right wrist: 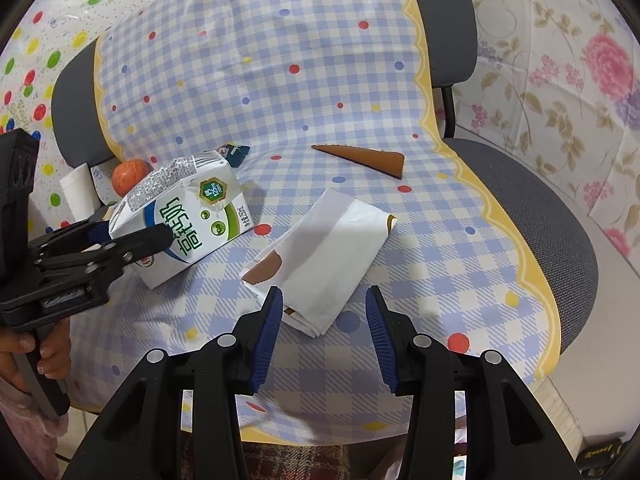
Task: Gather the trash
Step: 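Grasp the folded white paper with the right tool while the left tool holds the carton, then carry the milk carton and white paper toward the wastebasket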
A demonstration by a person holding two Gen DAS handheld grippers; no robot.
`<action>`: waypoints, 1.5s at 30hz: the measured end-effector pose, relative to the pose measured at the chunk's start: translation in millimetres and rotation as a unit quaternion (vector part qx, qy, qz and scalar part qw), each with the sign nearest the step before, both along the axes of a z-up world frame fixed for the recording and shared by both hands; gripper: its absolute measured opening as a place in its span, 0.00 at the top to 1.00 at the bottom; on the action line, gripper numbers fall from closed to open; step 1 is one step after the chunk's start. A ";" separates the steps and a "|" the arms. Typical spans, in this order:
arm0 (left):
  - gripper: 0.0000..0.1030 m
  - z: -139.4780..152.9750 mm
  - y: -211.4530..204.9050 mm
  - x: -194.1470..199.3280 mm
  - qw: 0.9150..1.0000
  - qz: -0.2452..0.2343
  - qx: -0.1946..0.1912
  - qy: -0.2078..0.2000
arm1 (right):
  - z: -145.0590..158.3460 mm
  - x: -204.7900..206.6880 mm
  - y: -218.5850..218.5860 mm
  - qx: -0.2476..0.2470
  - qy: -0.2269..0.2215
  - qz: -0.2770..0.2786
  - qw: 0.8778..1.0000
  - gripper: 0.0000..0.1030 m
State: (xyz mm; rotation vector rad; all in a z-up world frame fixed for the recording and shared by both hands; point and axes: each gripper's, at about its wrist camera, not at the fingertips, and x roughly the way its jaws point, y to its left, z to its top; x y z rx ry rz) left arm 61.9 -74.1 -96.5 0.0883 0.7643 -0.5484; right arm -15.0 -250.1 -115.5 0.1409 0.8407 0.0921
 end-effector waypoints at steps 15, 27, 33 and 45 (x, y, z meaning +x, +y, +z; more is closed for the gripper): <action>0.64 5.4 16.7 -10.5 0.999 0.048 -0.023 0.000 | -4.7 11.2 34.3 -0.016 -0.002 0.046 0.999 0.50; 0.64 -0.6 20.6 -8.5 0.998 0.049 -0.025 0.011 | -17.6 38.8 51.2 -0.050 0.005 0.052 0.997 0.62; 0.64 -1.1 20.1 -10.9 0.998 0.050 -0.025 0.008 | -18.2 34.9 38.3 -0.036 0.015 0.032 0.999 0.89; 0.64 35.8 -3.0 -47.7 0.997 0.029 -0.056 -0.039 | 52.2 -24.8 -0.7 -0.041 -0.077 -0.032 0.996 0.96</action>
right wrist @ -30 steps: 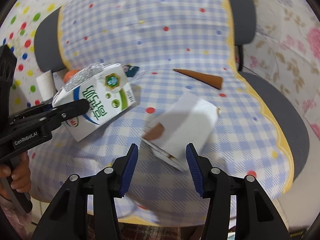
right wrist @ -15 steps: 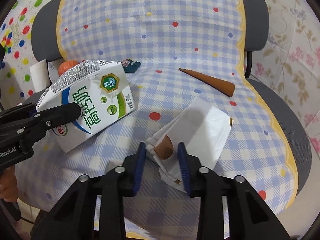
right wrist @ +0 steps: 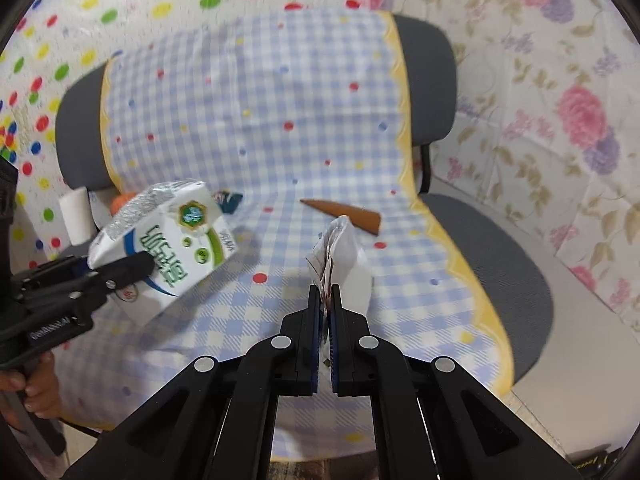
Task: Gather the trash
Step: 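Carry the milk carton and white paper toward the wastebasket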
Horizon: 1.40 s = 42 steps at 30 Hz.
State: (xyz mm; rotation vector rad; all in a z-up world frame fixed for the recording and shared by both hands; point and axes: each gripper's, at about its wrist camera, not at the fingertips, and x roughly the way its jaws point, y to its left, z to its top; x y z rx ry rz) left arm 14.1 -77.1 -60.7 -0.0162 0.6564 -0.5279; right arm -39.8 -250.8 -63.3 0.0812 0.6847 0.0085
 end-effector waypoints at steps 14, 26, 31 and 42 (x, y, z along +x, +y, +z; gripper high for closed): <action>0.64 -3.6 -71.7 -61.6 0.996 -0.092 -0.008 -0.022 | 9.2 -95.5 -46.1 -0.008 -0.011 -0.075 0.997 0.95; 0.64 -31.9 -142.8 -114.6 0.979 -0.204 0.018 -0.015 | -10.9 -179.7 -83.2 0.009 0.016 -0.162 0.987 0.95; 0.63 -43.5 -166.3 -131.0 0.970 -0.243 0.030 -0.005 | -21.1 -204.4 -94.8 0.021 0.032 -0.191 0.981 0.95; 0.63 -59.0 -205.3 -143.4 0.957 -0.286 0.043 0.027 | -45.6 -221.6 -118.5 0.059 0.055 -0.216 0.973 0.94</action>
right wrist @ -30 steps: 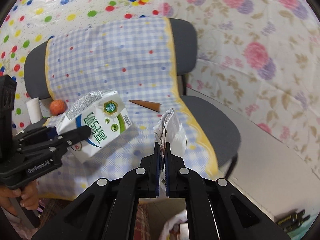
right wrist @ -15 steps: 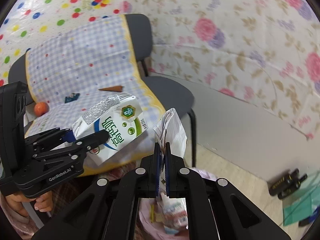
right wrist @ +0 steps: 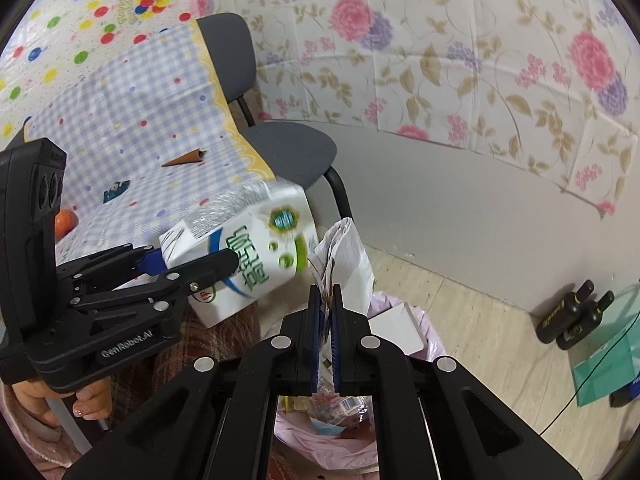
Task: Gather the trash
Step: 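Carry the milk carton and white paper toward the wastebasket, then open both tools over the wastebasket to drop carton and paper, then return both tools to the chair toward the teal wrapper and brown scrap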
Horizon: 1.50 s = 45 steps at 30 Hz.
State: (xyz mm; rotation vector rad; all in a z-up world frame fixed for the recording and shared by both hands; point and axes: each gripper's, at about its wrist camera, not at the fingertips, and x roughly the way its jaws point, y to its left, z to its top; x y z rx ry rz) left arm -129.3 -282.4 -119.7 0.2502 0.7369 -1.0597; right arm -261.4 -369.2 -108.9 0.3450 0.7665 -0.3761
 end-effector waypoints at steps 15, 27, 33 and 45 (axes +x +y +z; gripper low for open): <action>0.44 16.9 19.9 24.0 0.999 0.045 -0.017 -0.005 | -6.6 6.3 -11.7 -0.004 0.004 -0.021 1.000 0.59; 0.40 27.9 68.0 52.9 0.993 0.116 -0.021 -0.019 | 13.3 44.1 13.9 -0.013 -0.023 0.031 0.999 0.59; 0.39 35.2 103.3 75.2 0.986 0.165 -0.028 -0.020 | 31.1 86.6 36.3 -0.014 -0.040 0.085 0.995 0.59; 0.39 54.6 175.7 133.2 0.964 0.264 -0.022 -0.034 | 66.0 186.9 87.7 -0.026 -0.069 0.185 0.980 0.59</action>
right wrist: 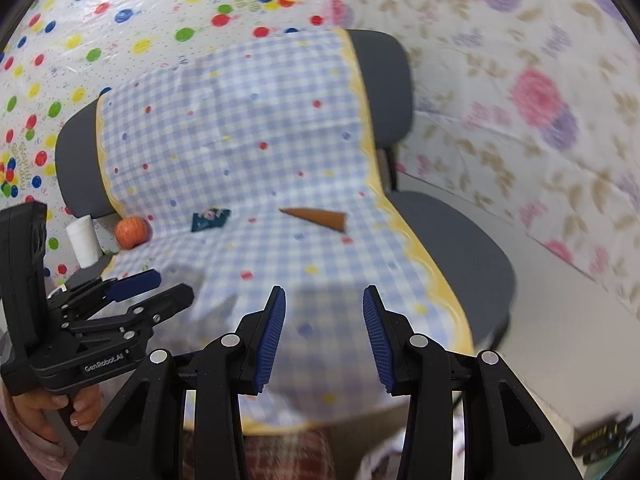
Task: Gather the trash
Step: 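Return both tools to the chair toward the teal wrapper and brown scrap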
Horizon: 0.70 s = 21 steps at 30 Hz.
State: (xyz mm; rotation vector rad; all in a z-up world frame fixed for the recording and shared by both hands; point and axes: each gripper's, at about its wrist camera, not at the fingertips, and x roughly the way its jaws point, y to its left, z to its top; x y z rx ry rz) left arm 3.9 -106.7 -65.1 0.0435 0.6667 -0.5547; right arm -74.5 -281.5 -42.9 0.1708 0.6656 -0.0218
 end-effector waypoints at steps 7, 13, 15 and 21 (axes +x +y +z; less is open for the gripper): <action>0.38 16.1 33.3 46.5 0.998 0.058 0.015 -0.012 | 8.1 67.4 17.4 0.004 -0.007 0.026 1.000 0.59; 0.38 27.8 51.1 84.1 0.996 0.088 0.023 -0.021 | 10.0 122.1 23.1 0.004 -0.006 0.036 0.999 0.59; 0.38 29.1 55.4 99.0 0.995 0.098 0.028 -0.023 | 7.0 142.2 19.7 0.003 -0.003 0.034 0.999 0.59; 0.38 7.2 54.8 135.2 0.993 0.112 0.044 -0.002 | -23.6 181.5 2.3 0.000 0.021 0.025 0.999 0.59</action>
